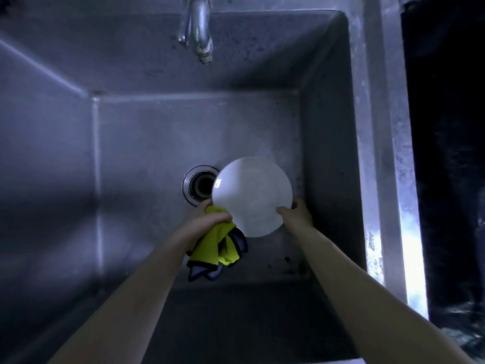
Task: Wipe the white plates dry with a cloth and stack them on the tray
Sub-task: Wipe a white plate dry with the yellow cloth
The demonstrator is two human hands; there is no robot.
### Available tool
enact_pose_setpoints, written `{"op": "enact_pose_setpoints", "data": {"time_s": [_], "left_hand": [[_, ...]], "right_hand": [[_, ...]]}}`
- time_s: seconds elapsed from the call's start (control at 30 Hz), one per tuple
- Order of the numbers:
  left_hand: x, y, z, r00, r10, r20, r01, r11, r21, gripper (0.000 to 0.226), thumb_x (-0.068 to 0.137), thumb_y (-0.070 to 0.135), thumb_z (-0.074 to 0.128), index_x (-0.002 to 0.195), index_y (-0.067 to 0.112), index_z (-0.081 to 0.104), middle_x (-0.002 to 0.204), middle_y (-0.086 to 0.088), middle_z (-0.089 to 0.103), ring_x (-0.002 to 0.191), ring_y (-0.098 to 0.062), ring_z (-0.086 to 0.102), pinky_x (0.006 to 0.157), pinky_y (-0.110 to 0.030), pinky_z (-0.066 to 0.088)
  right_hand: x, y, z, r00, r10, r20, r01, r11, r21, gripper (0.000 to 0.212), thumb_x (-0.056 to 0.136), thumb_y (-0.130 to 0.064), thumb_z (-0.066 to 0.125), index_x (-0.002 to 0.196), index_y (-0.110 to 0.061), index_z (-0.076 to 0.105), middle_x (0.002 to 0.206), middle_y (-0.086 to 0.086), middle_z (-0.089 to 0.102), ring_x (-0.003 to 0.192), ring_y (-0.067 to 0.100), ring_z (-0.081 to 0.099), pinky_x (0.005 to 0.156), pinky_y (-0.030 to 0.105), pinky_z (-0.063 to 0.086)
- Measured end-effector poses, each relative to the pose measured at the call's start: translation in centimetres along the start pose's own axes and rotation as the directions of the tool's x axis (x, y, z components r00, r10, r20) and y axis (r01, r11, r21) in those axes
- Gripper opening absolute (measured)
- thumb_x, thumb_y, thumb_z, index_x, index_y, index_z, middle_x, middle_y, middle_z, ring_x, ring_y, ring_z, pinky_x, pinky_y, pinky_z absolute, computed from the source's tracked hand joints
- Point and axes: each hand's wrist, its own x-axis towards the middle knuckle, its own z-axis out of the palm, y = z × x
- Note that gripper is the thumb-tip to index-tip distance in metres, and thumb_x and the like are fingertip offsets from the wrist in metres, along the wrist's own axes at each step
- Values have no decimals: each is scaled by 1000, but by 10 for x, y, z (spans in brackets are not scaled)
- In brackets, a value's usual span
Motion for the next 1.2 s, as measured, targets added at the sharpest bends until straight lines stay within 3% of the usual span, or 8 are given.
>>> {"op": "enact_pose_setpoints", "data": {"time_s": [0.13,0.37,0.47,0.63,0.87,1.0,1.1,1.2], "left_hand": [[0,2,3,1000,-6,-27,5,1000,-29,71,48,34,79,116,31,58,100,0,69,80,-16,71,60,-25,55],[-11,3,-8,999,46,19,-44,996,-74,62,56,27,74,116,32,58,98,3,68,68,-5,70,49,-18,51],[-14,4,-16,997,73,18,-71,994,-86,56,58,25,73,113,33,62,95,3,70,68,-4,70,50,-17,51],[-21,1,-39,997,69,40,-63,989,-136,44,49,37,77,91,47,69,86,10,75,78,-8,72,60,-21,54],[-49,-4,-61,978,183,104,-157,963,-220,43,58,33,75,100,45,71,95,6,75,86,-9,71,69,-21,55],[-68,-6,-73,979,204,27,-189,941,-280,61,63,26,73,122,31,61,109,-1,73,95,-12,71,72,-23,53],[-92,4,-84,972,232,-27,-233,953,-195,66,52,35,77,116,39,60,102,5,71,83,0,69,63,-15,51],[-117,14,-99,937,263,-230,-306,935,-179,69,50,38,82,114,33,56,99,9,65,80,1,65,61,-16,47]], "right_hand": [[8,3,1,999,43,-15,-43,998,46,47,89,-9,64,133,-13,49,128,13,61,108,32,60,96,47,52],[-1,-1,-5,998,-38,-57,43,996,76,48,83,4,65,113,-25,40,99,-2,53,99,30,57,90,59,54],[-8,-9,-7,993,-107,-43,112,986,123,53,83,11,62,116,-27,45,108,-1,58,110,30,57,87,52,57],[-30,-42,-4,979,-194,63,169,945,279,50,88,9,57,132,-16,54,106,6,58,106,34,60,55,26,58],[-74,-85,14,908,-373,191,317,909,269,59,89,5,47,126,-41,47,109,-3,59,100,21,61,72,49,60],[-103,-98,17,869,-439,228,365,881,301,59,90,5,53,118,-46,54,113,-2,65,108,26,62,67,41,60],[-123,-99,9,867,-448,220,346,857,382,61,91,8,52,134,-36,56,117,2,68,108,27,64,69,44,59],[-144,-98,-7,854,-472,220,348,832,432,54,93,8,50,128,-30,65,109,-1,73,90,19,70,69,42,59]]}}
